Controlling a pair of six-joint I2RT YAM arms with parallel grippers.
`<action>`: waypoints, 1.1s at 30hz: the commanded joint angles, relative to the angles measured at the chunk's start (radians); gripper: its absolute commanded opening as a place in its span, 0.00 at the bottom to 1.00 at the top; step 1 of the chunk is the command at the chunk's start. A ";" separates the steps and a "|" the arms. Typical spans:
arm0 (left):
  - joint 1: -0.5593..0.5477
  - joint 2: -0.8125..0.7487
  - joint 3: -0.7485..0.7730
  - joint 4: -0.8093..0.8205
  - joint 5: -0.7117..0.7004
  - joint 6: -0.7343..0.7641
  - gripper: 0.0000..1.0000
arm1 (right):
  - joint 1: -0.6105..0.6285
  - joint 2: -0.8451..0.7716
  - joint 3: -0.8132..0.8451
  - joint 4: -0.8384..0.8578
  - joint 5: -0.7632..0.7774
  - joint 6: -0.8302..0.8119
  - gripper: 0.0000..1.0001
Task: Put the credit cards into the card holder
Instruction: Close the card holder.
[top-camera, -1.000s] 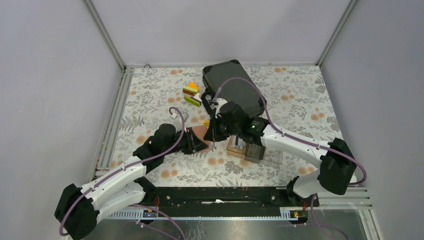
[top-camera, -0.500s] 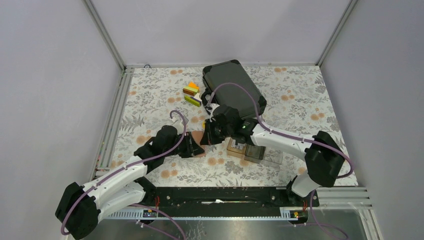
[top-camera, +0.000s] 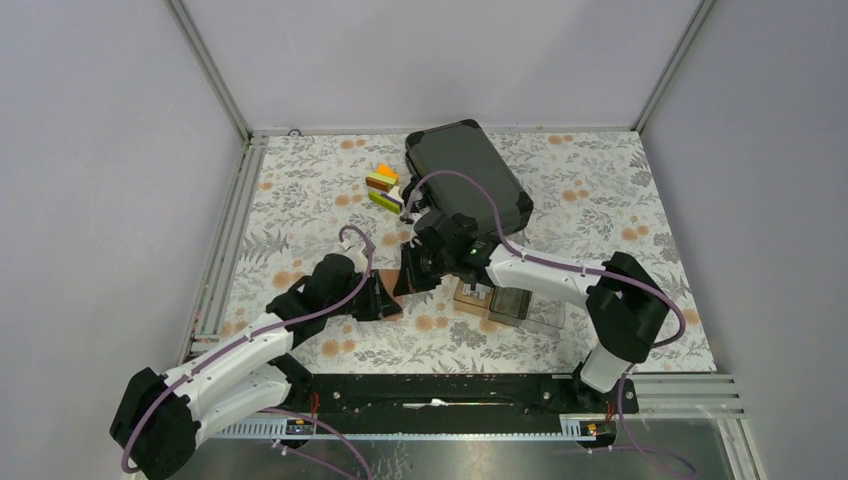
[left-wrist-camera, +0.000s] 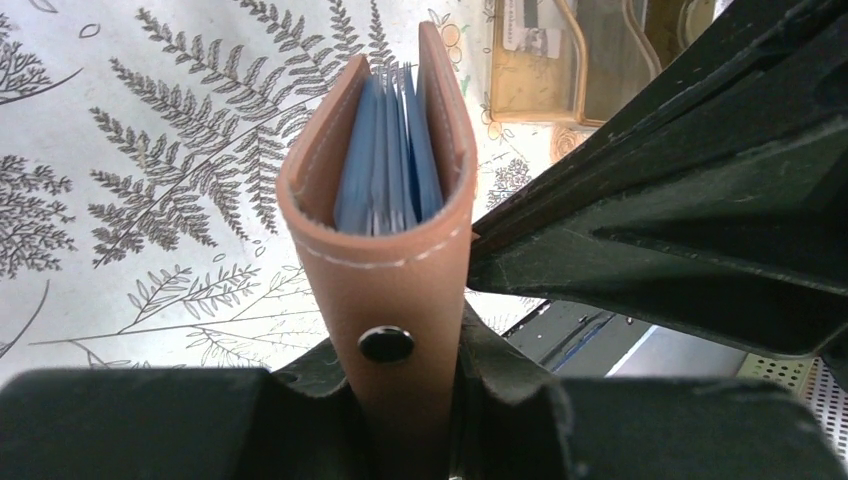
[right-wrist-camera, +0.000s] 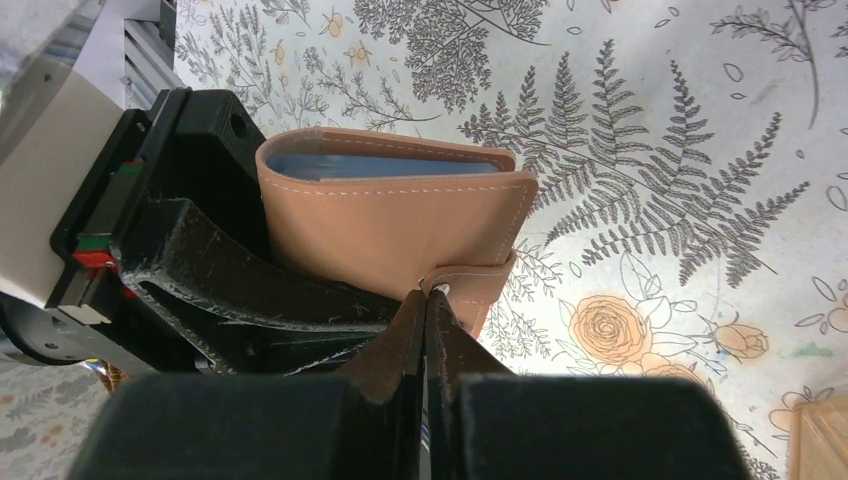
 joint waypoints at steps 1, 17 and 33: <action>-0.045 -0.067 0.052 0.385 0.264 0.021 0.00 | 0.055 0.067 0.086 0.260 -0.095 0.056 0.00; -0.045 -0.082 0.035 0.385 0.280 0.057 0.00 | 0.055 0.138 0.132 0.286 -0.150 0.113 0.00; -0.023 -0.162 0.086 0.117 0.054 0.130 0.00 | 0.046 -0.164 -0.006 0.079 0.014 0.026 0.21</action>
